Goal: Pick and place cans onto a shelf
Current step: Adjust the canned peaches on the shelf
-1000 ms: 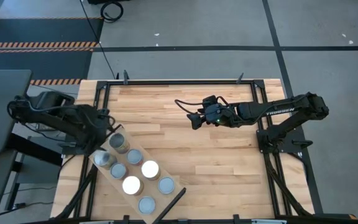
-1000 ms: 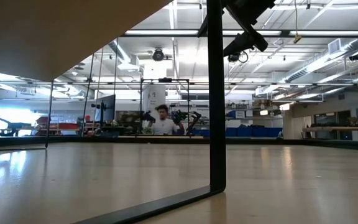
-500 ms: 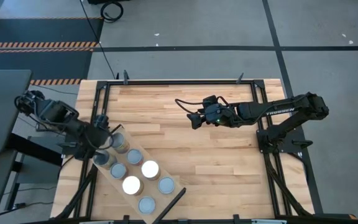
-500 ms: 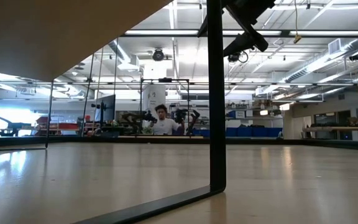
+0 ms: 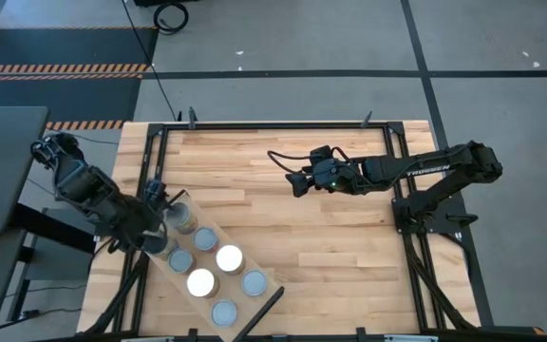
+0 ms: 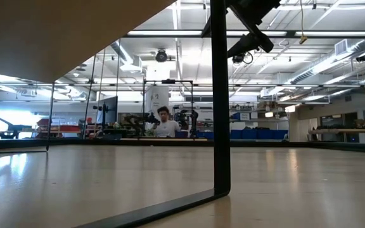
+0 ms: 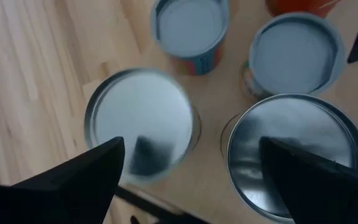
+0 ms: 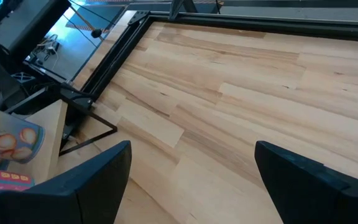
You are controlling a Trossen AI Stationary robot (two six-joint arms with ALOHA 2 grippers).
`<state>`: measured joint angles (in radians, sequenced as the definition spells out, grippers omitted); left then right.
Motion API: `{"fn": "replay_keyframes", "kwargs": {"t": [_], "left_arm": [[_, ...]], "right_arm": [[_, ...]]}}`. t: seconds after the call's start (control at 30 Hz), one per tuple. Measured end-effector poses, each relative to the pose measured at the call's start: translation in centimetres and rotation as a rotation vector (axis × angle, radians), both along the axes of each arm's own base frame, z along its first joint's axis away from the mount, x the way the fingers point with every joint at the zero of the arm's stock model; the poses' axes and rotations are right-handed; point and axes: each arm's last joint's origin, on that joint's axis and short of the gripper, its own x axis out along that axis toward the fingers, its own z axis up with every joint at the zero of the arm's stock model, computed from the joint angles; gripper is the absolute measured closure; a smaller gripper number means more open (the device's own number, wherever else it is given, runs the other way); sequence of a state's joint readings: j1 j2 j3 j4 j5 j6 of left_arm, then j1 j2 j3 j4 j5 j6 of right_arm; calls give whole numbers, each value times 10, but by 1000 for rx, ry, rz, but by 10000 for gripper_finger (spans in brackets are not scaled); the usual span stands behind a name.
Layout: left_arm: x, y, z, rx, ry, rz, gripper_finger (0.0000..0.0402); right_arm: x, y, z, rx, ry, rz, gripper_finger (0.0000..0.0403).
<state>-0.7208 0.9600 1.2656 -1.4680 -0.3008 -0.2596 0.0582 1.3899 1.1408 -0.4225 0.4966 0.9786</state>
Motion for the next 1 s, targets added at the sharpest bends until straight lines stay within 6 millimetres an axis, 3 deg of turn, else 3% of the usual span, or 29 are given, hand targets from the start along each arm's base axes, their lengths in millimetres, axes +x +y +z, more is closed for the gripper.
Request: {"fn": "replay_keyframes", "kwargs": {"t": [0.43,1.0], "left_arm": [[-5,3,-2,39,32,12,13],[-7,5,11,24,3,16,13]], "right_arm": [[0,3,0,13,-10,0,54],[0,6,0,14,-11,6,54]]}}
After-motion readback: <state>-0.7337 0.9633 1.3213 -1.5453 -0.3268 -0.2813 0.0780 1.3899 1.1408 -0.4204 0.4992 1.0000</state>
